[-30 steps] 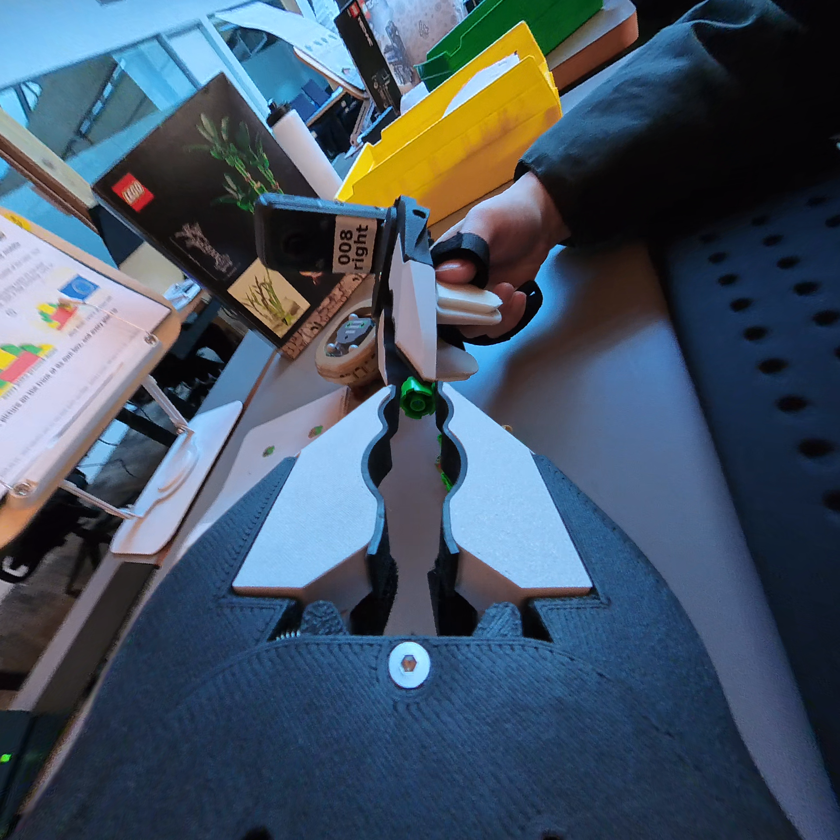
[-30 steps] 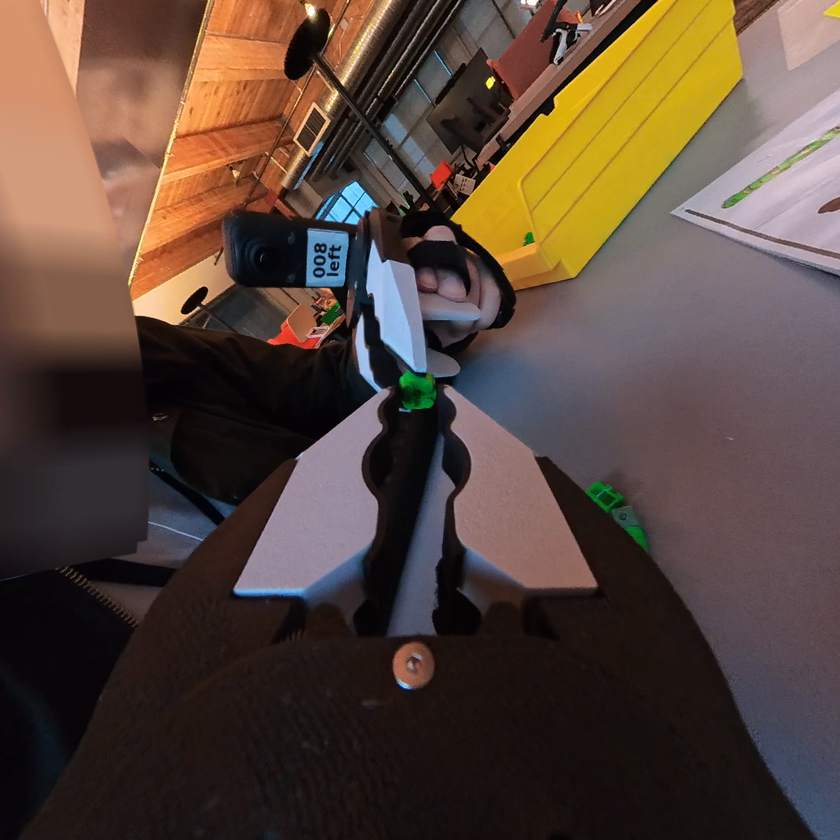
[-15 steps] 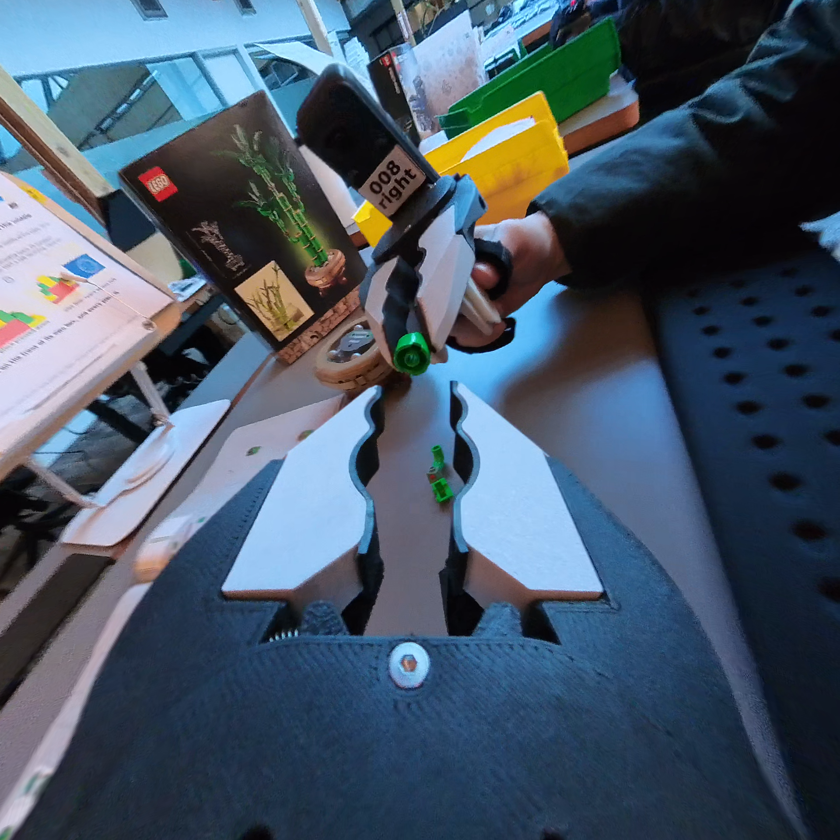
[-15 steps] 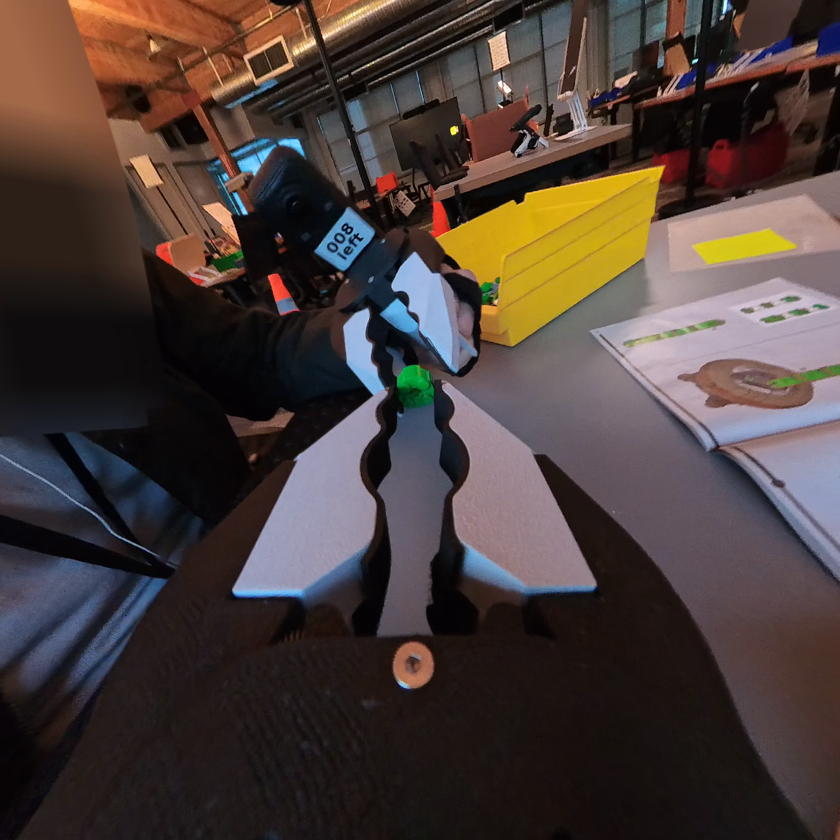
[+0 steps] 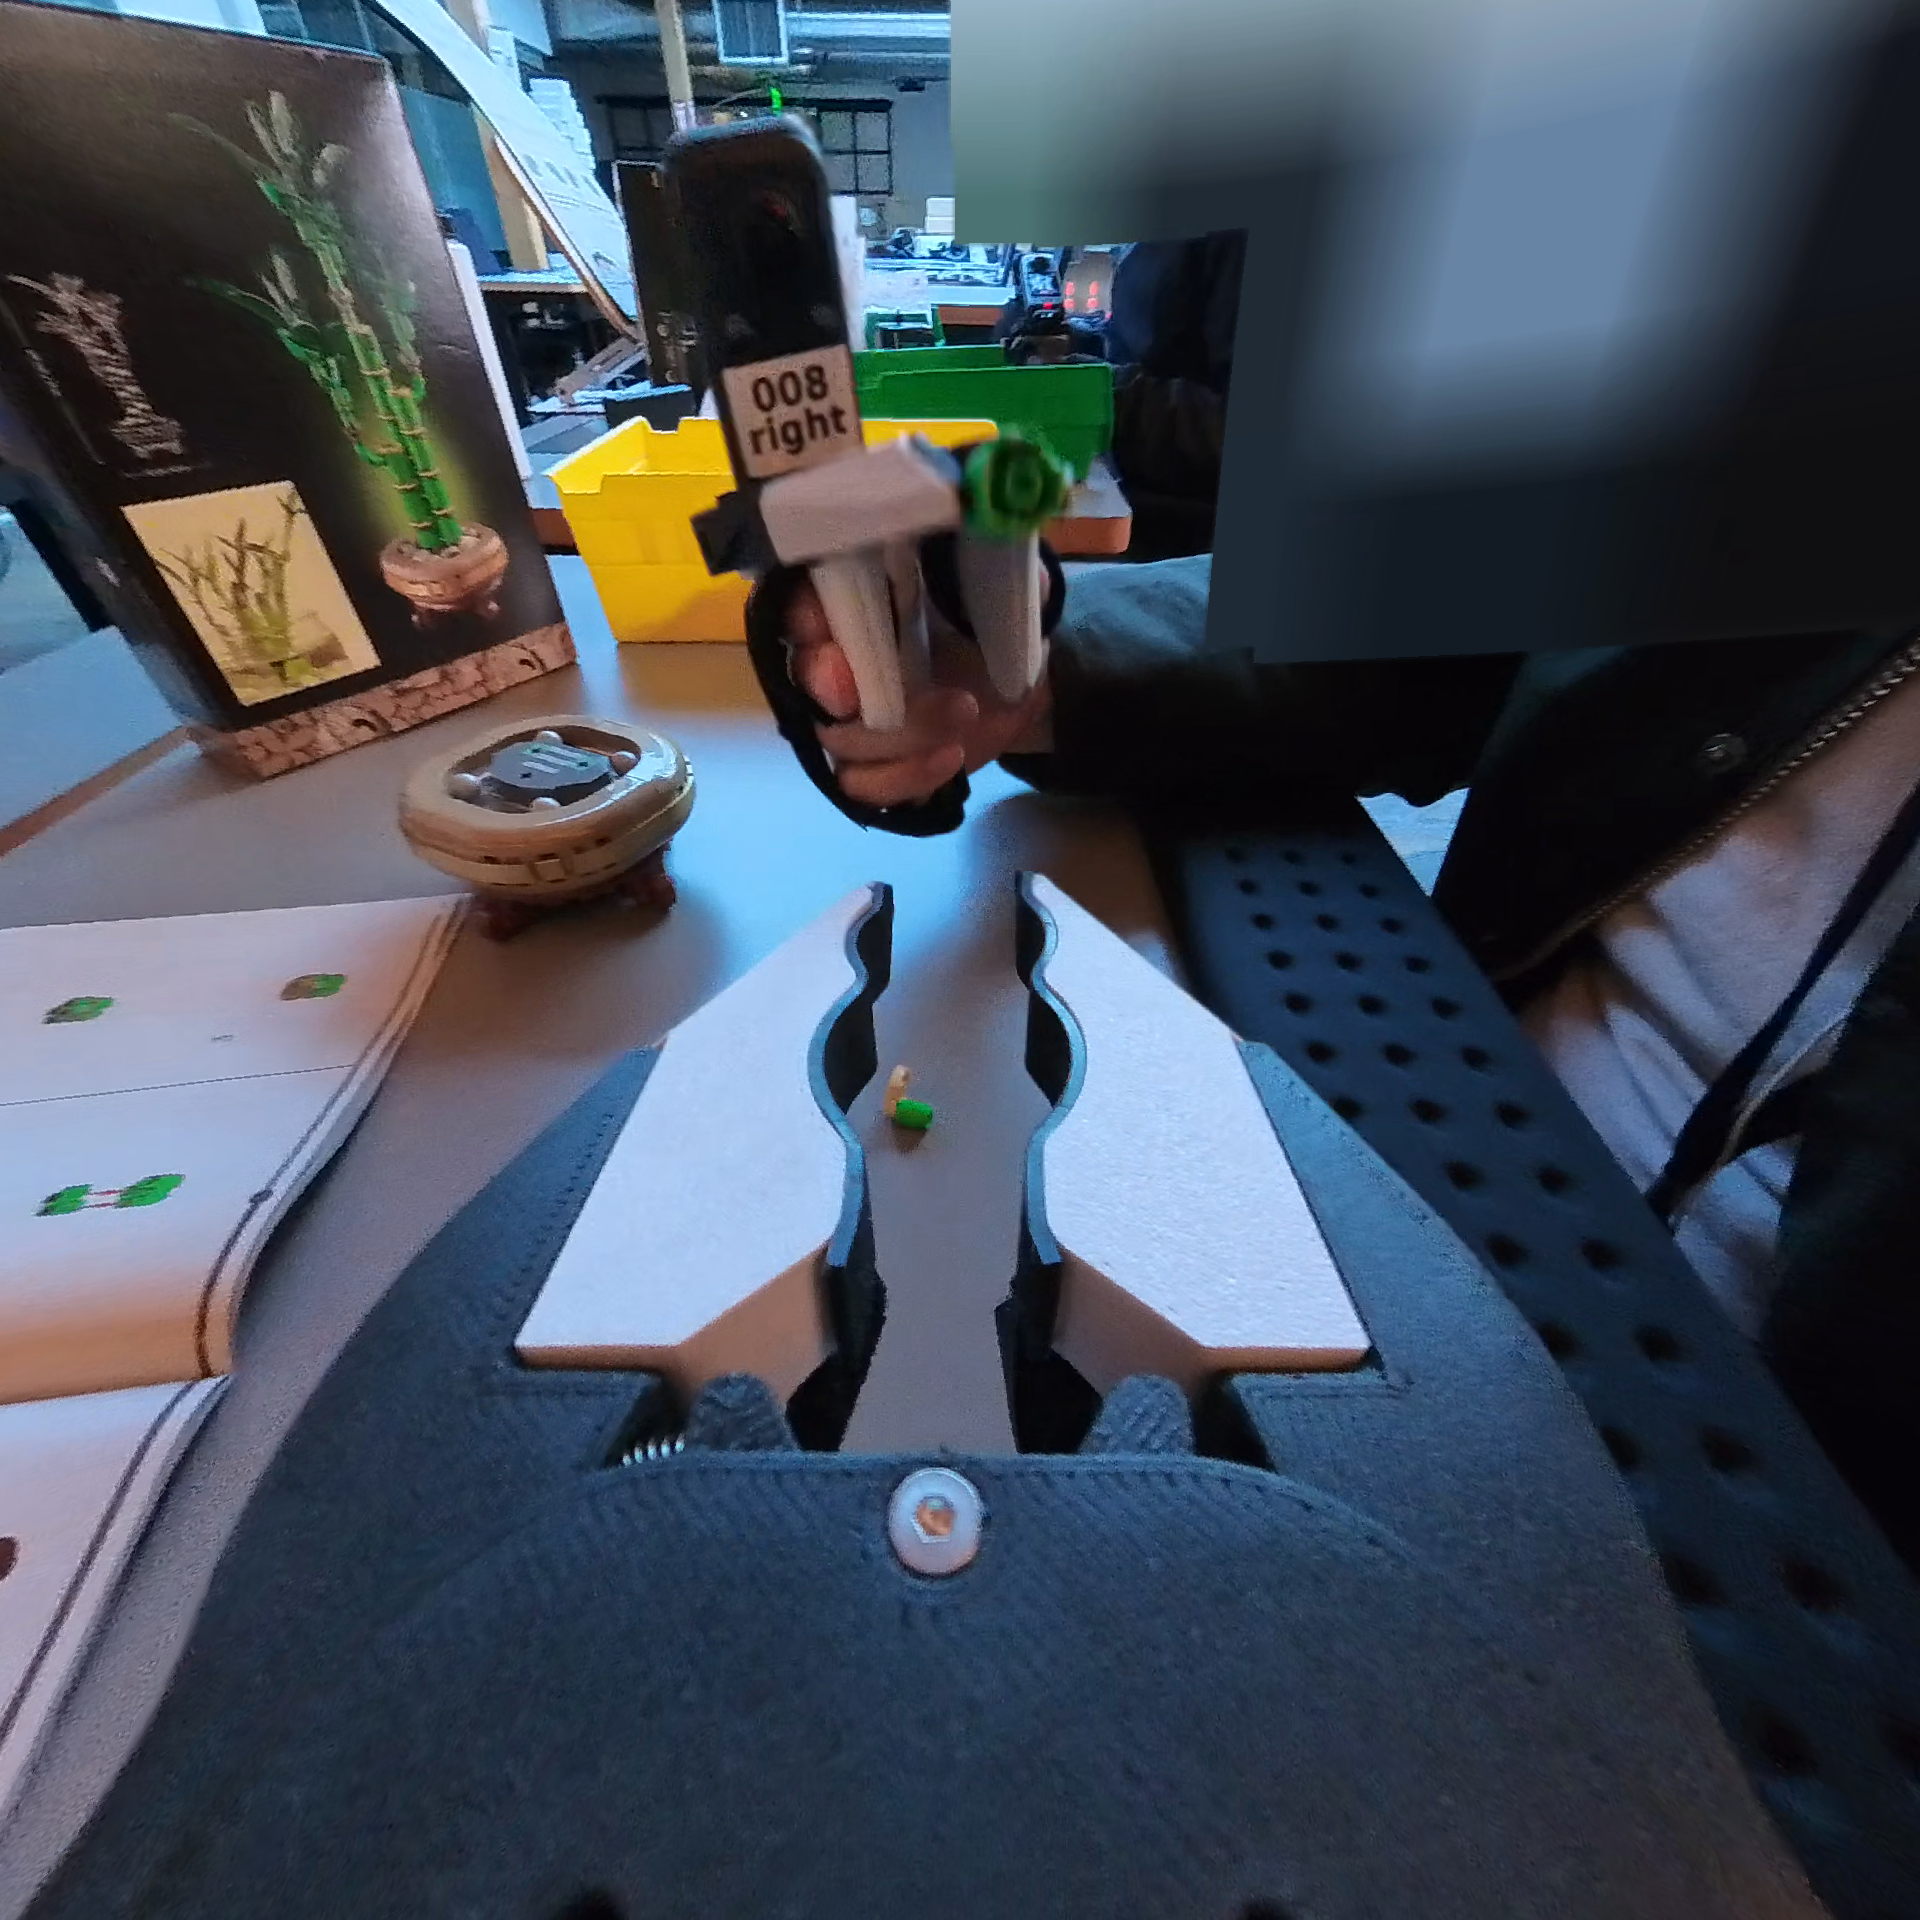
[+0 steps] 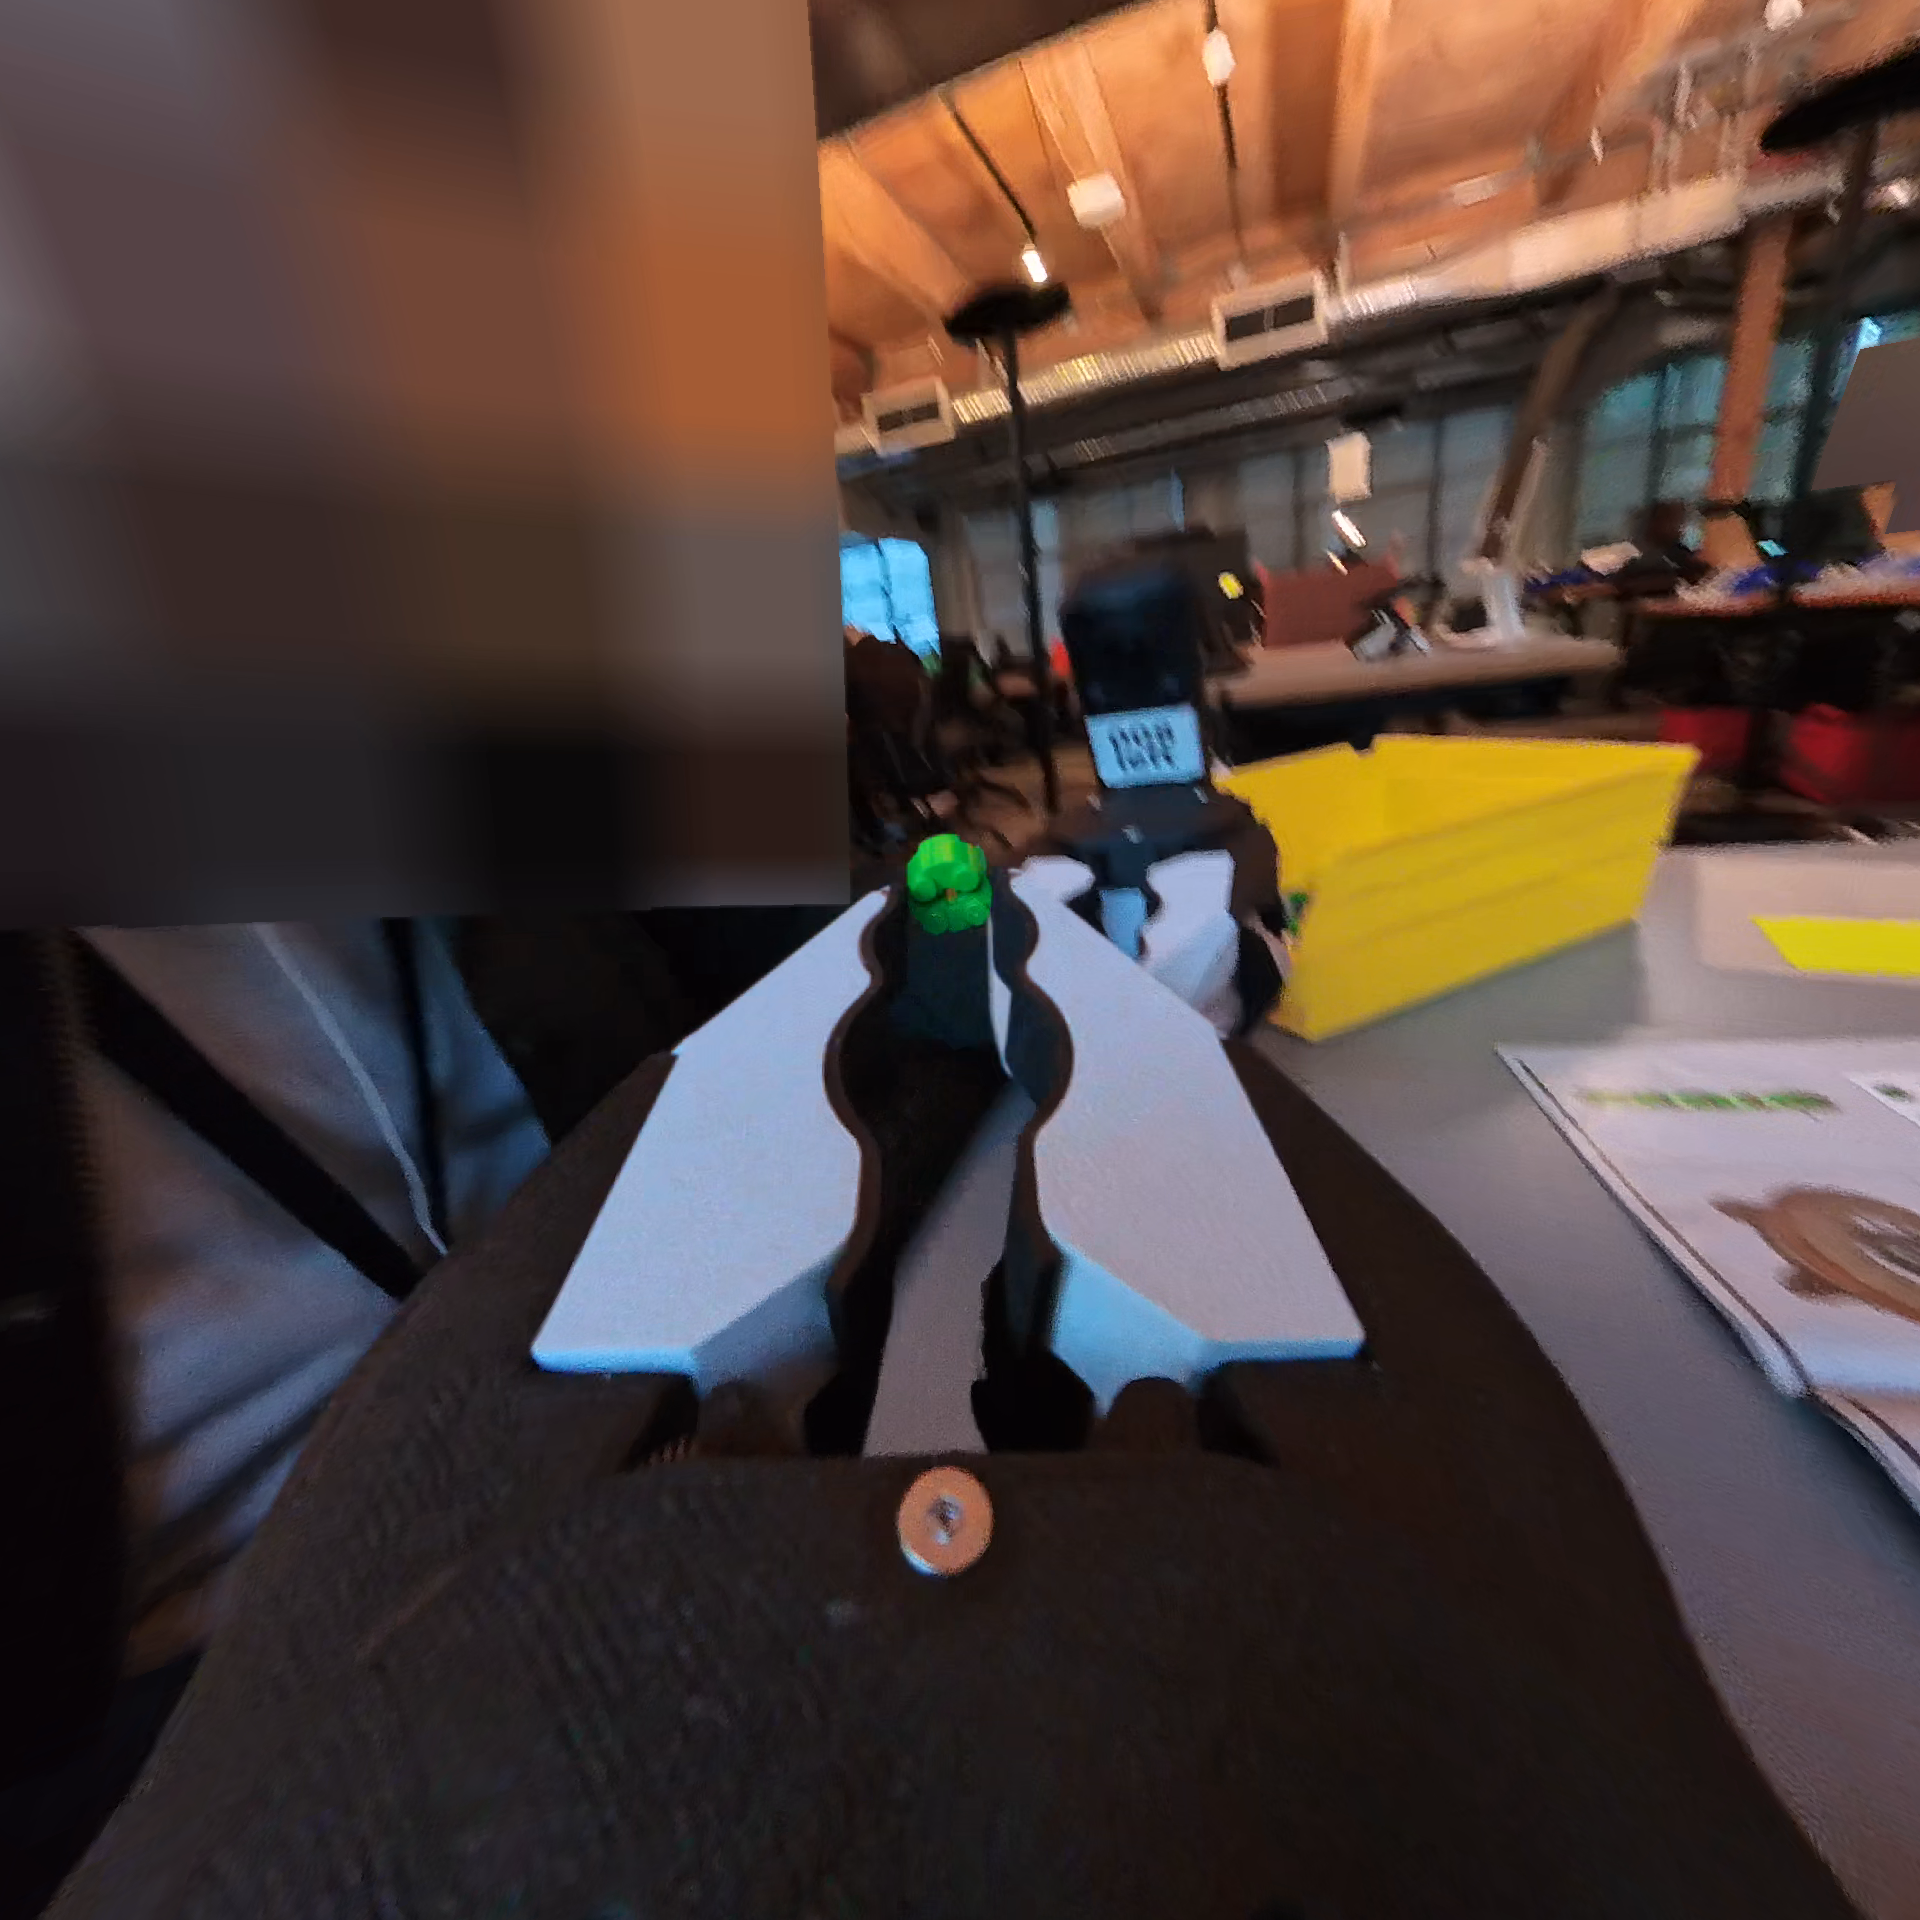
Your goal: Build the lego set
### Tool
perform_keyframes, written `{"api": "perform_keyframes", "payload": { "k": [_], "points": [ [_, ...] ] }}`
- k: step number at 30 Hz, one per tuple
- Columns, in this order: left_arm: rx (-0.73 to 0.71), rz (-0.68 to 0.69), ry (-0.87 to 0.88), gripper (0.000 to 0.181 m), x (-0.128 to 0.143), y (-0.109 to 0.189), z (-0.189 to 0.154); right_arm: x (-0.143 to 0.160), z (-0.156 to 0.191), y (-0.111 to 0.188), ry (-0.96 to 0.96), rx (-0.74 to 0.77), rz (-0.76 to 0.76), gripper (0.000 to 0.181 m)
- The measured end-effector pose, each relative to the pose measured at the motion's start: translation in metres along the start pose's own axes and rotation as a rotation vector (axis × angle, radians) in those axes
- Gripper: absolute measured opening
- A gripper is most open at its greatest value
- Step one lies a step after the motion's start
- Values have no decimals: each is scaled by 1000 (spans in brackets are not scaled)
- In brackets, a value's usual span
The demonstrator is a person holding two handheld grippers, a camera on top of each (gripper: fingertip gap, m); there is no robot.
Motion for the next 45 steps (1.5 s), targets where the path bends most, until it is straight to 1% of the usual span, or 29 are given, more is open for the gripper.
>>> {"api": "perform_keyframes", "payload": {
  "k": [2, 4, 6, 8, 10, 11, 13, 14, 15, 17, 20, 22, 25, 28, 29, 31, 32, 33, 34, 35, 36, 37, 38, 39, 40, 41, 42, 44, 45],
  "points": [
    [28, 0, 13, 22, 0, -1, -1, -9, 4, 8, -20, -71, -110, 14],
    [40, 1, 18, 22, -1, -1, -2, -15, 6, 15, -39, -106, -183, 15],
    [43, 0, 17, 22, -1, -1, -3, -17, 5, 19, -51, -111, -219, 15],
    [52, -12, 26, 22, -3, 0, -3, -16, 3, 20, -54, -95, -206, 15],
    [71, -51, 69, 21, -6, 1, -2, -11, 0, 14, -53, -49, -137, 14],
    [82, -82, 118, 20, -8, 3, 1, -6, -4, 10, -32, 25, -60, 14],
    [147, -131, 248, 24, -9, 6, 9, 4, -10, 2, 92, 235, 110, 14],
    [188, -151, 325, 28, -9, 7, 15, 8, -10, -1, 167, 306, 183, 14],
    [220, -164, 400, 32, -8, 8, 21, 11, -11, -4, 224, 364, 245, 14],
    [270, -163, 506, 36, -3, 7, 30, 14, -10, -9, 310, 444, 315, 14],
    [267, -135, 585, 46, 3, -1, 37, 19, -11, -14, 393, 509, 398, 14],
    [274, -138, 593, 44, 3, -5, 38, 20, -11, -16, 424, 533, 420, 14],
    [242, -99, 582, 31, 4, -11, 39, 20, -11, -18, 442, 544, 418, 14],
    [255, -75, 555, 21, 2, -15, 35, 23, -11, -20, 449, 542, 443, 14],
    [252, -66, 540, 14, 1, -15, 34, 24, -12, -22, 458, 545, 459, 14],
    [171, -40, 499, 14, -3, -11, 35, 24, -12, -22, 485, 572, 468, 15],
    [109, -9, 480, 14, -6, -4, 36, 23, -12, -22, 491, 585, 455, 19],
    [27, 14, 456, 14, -11, 9, 37, 21, -12, -21, 491, 599, 436, 25],
    [-105, 33, 421, 15, -19, 29, 39, 19, -11, -20, 489, 608, 425, 27],
    [-287, 63, 380, 15, -26, 57, 41, 18, -11, -18, 486, 612, 422, 26],
    [-493, 101, 359, 15, -31, 92, 40, 17, -11, -16, 480, 616, 420, 26],
    [-722, 146, 393, 15, -30, 132, 39, 17, -11, -15, 472, 619, 420, 26],
    [-954, 196, 494, 14, -21, 173, 38, 18, -12, -14, 463, 620, 422, 26],
    [-1141, 255, 637, 14, -5, 209, 34, 19, -14, -15, 451, 617, 427, 26],
    [-1242, 316, 784, 14, 14, 235, 31, 21, -15, -16, 436, 609, 438, 27],
    [-1274, 352, 894, 14, 33, 250, 32, 23, -17, -17, 420, 600, 453, 28],
    [-1280, 371, 970, 14, 51, 257, 36, 26, -19, -19, 404, 593, 471, 29],
    [-1258, 487, 1070, 15, 82, 256, 43, 31, -21, -21, 386, 586, 505, 31],
    [-1294, 557, 1083, 15, 92, 256, 46, 33, -22, -21, 378, 584, 517, 31]
  ]
}}
Point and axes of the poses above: each gripper's, where its closed fingertips meet, y back along the fingers, x out of its underside, z = x × y across the jaws, the point moved 8 cm from there along y, back along the fingers, and after that the axes turned 13 degrees about z, right-handed, at the moved point
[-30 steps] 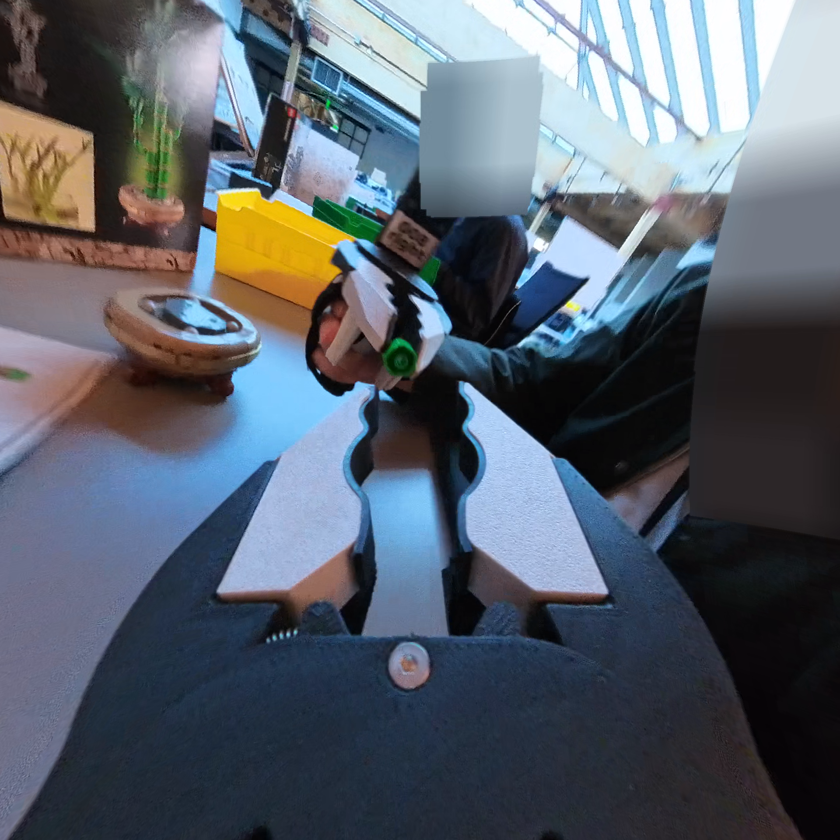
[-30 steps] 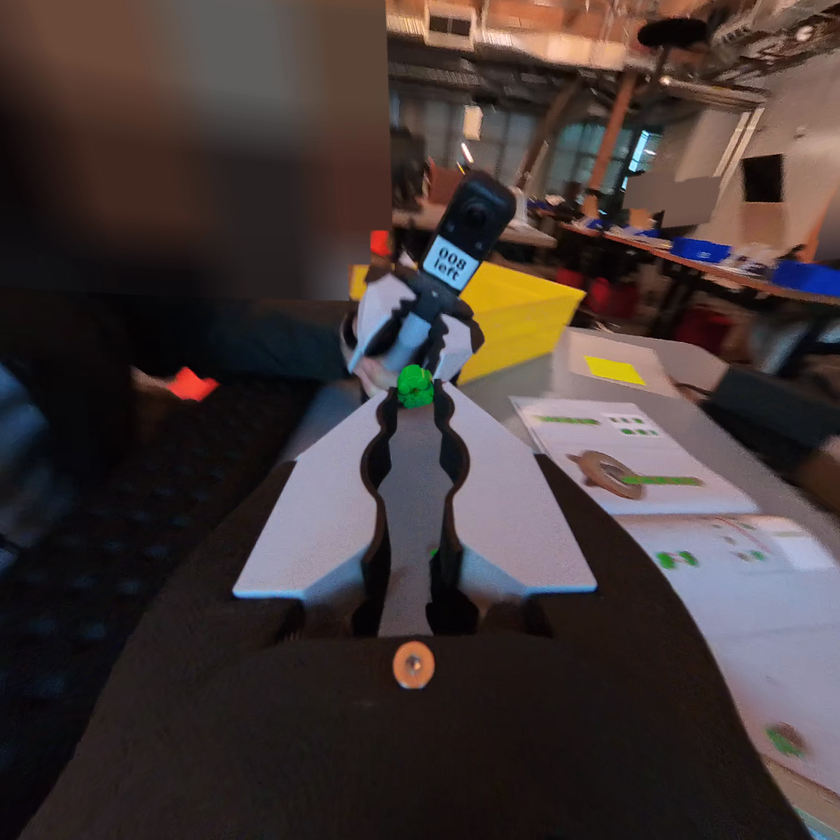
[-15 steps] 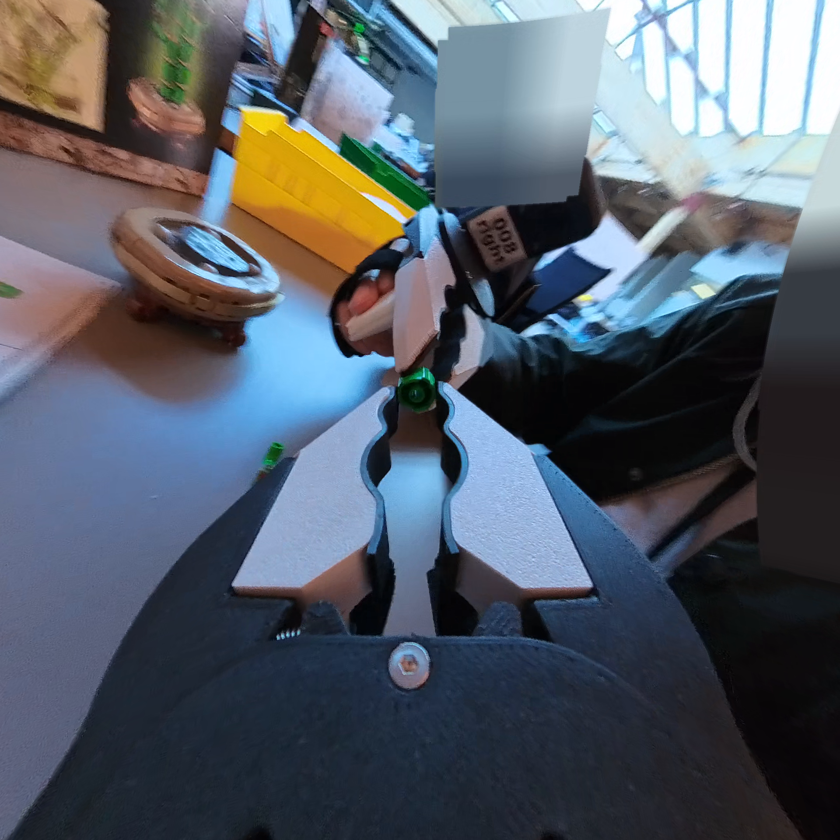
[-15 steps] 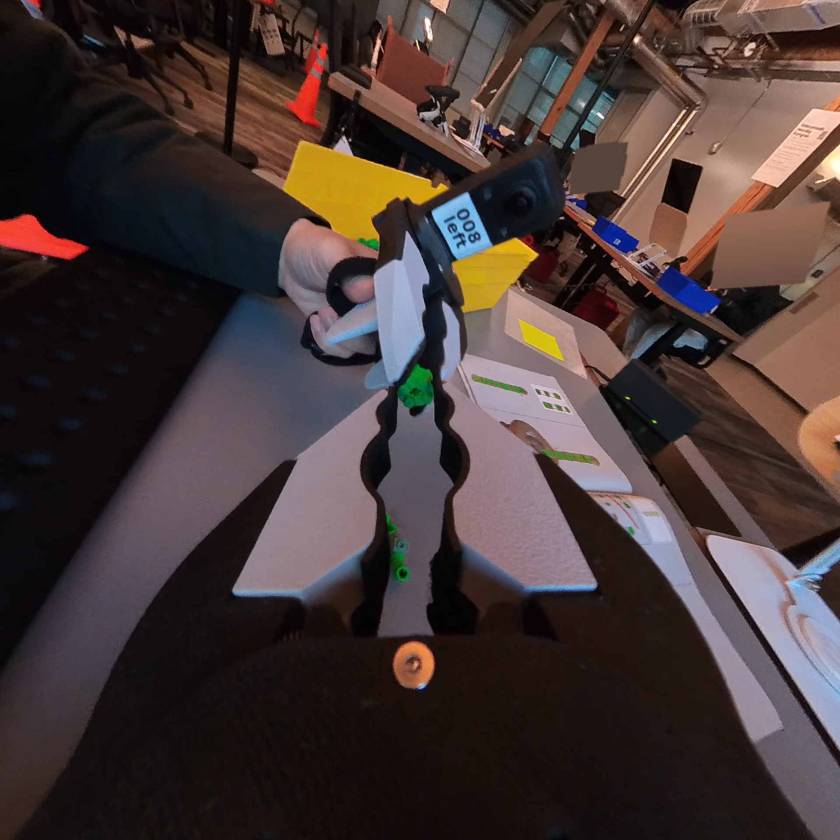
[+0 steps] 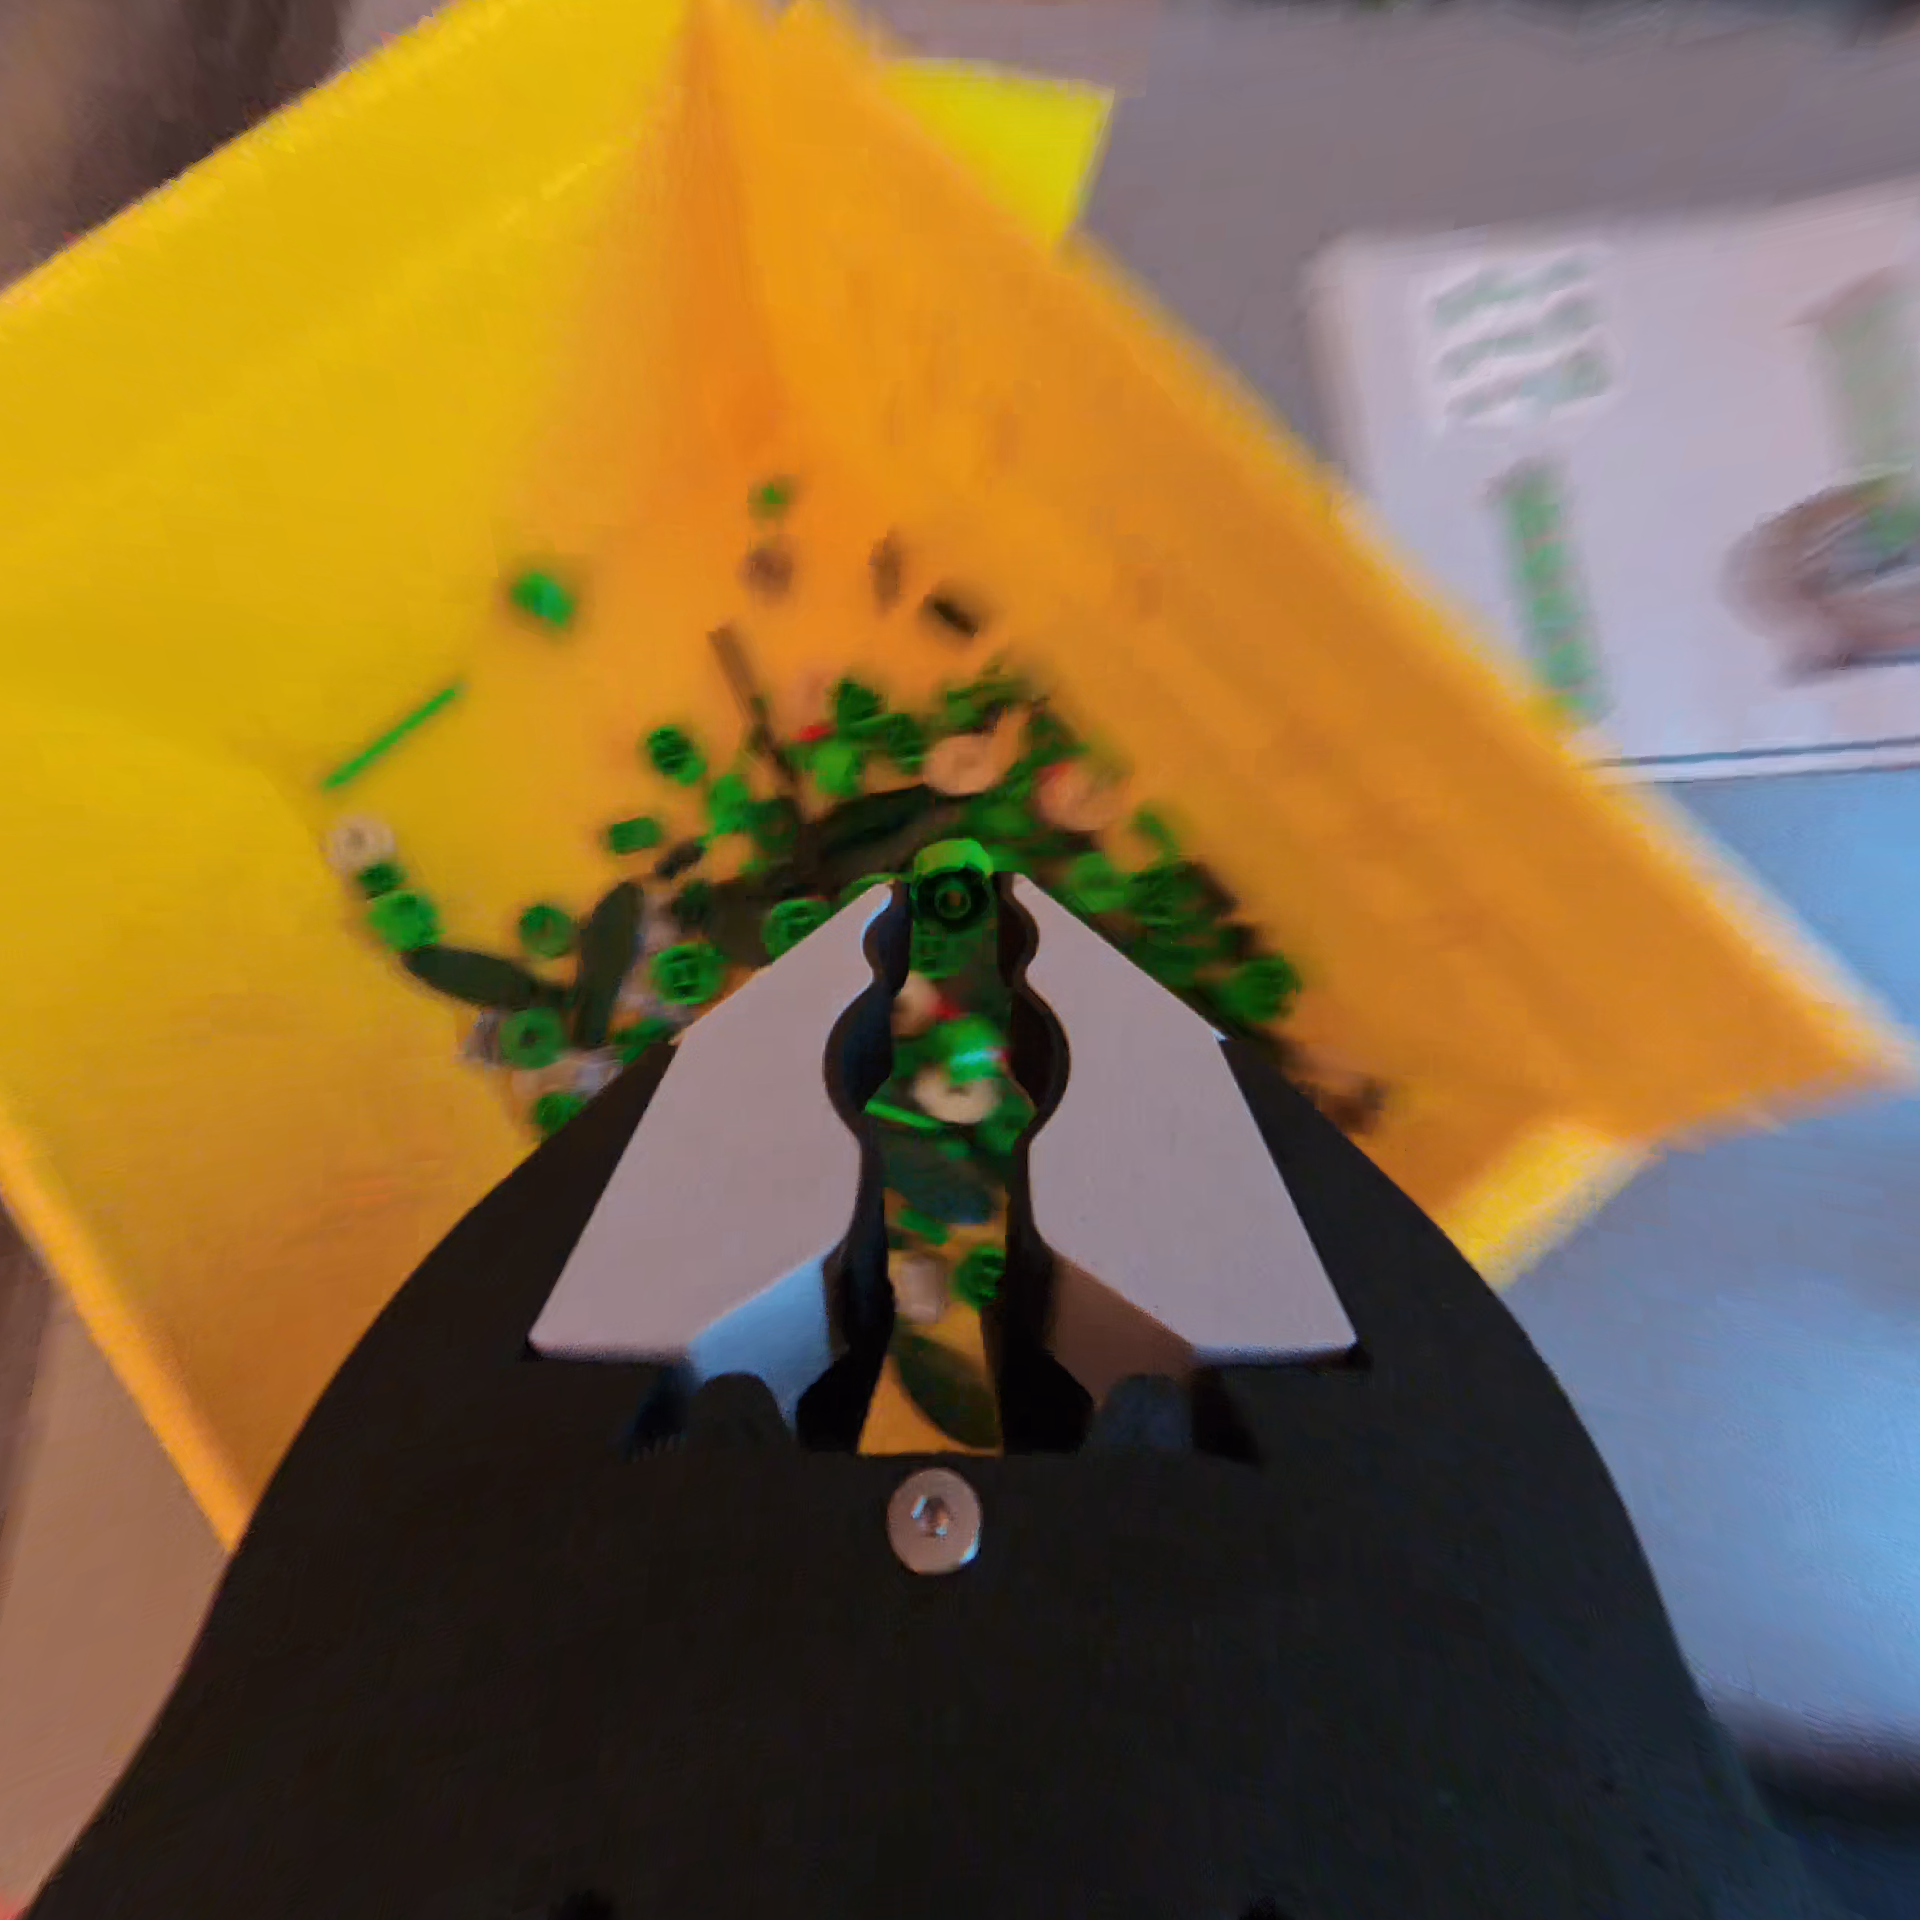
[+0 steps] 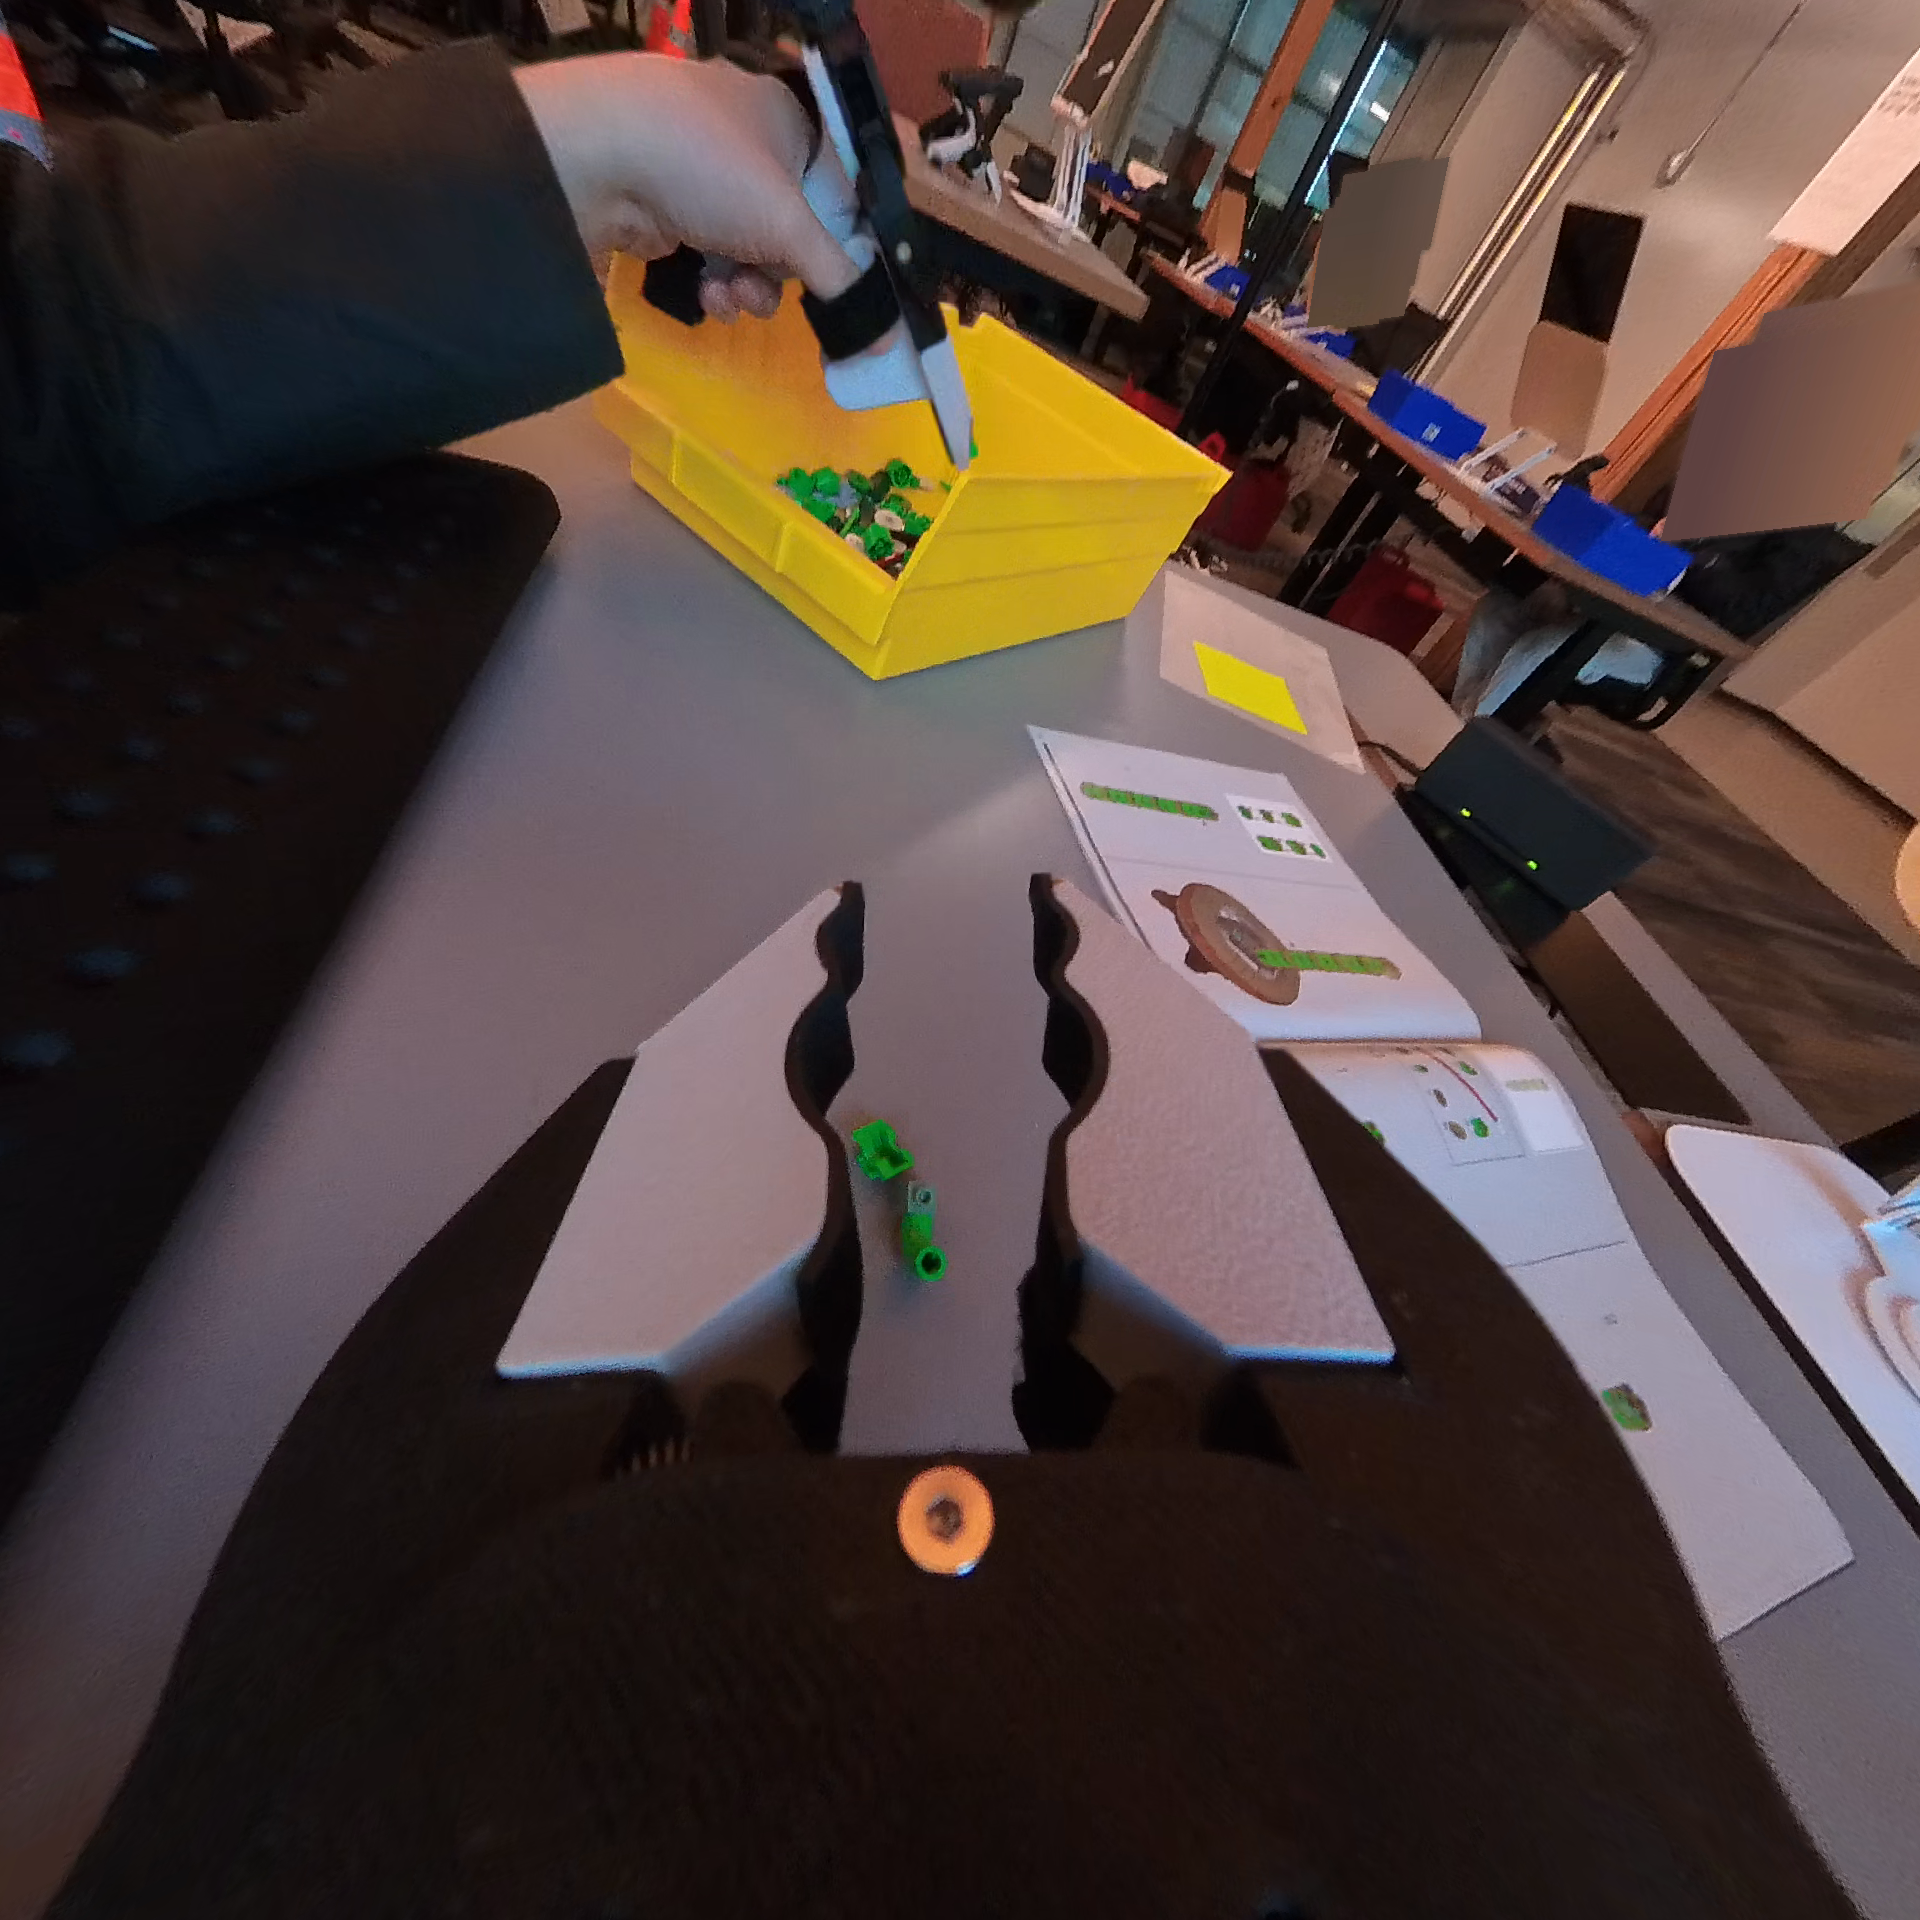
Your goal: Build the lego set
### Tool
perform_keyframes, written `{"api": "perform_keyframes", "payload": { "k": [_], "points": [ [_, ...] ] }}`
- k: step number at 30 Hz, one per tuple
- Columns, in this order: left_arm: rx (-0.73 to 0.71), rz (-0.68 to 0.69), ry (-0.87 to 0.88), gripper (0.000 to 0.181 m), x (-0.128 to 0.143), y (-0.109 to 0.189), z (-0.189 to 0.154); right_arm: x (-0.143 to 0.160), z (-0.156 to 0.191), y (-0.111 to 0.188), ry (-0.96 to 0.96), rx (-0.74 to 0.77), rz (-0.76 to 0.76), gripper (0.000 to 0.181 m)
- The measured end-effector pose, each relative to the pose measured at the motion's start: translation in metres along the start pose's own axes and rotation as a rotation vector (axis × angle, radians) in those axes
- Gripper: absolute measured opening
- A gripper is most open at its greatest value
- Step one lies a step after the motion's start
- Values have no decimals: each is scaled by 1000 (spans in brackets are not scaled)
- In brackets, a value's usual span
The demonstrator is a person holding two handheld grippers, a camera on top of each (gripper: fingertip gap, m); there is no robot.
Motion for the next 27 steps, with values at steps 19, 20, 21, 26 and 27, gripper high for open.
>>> {"api": "perform_keyframes", "payload": {
  "k": [19, 20, 21, 26, 27],
  "points": [
    [922, -269, -904, 20, 1, 11, -298, 48, -20, 3, -268, -119, 284, 27],
    [944, -258, -889, 23, -4, 10, -298, 50, -18, 1, -275, -136, 295, 27],
    [1002, -236, -869, 24, -5, 10, -298, 52, -16, -2, -281, -151, 309, 27],
    [1115, -171, -874, 27, 20, -5, -284, 58, -11, -14, -304, -206, 369, 25],
    [1089, -159, -905, 28, 25, -9, -281, 59, -10, -16, -312, -210, 376, 24]
  ]
}}
Point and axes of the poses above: each gripper's, where its closed fingertips meet, y back along the fingers, x out of its underside, z = x × y across the jaws, the point moved 8 cm from there along y, back along the fingers, and after that the axes turned 13 degrees about z, right-handed, at the moved point
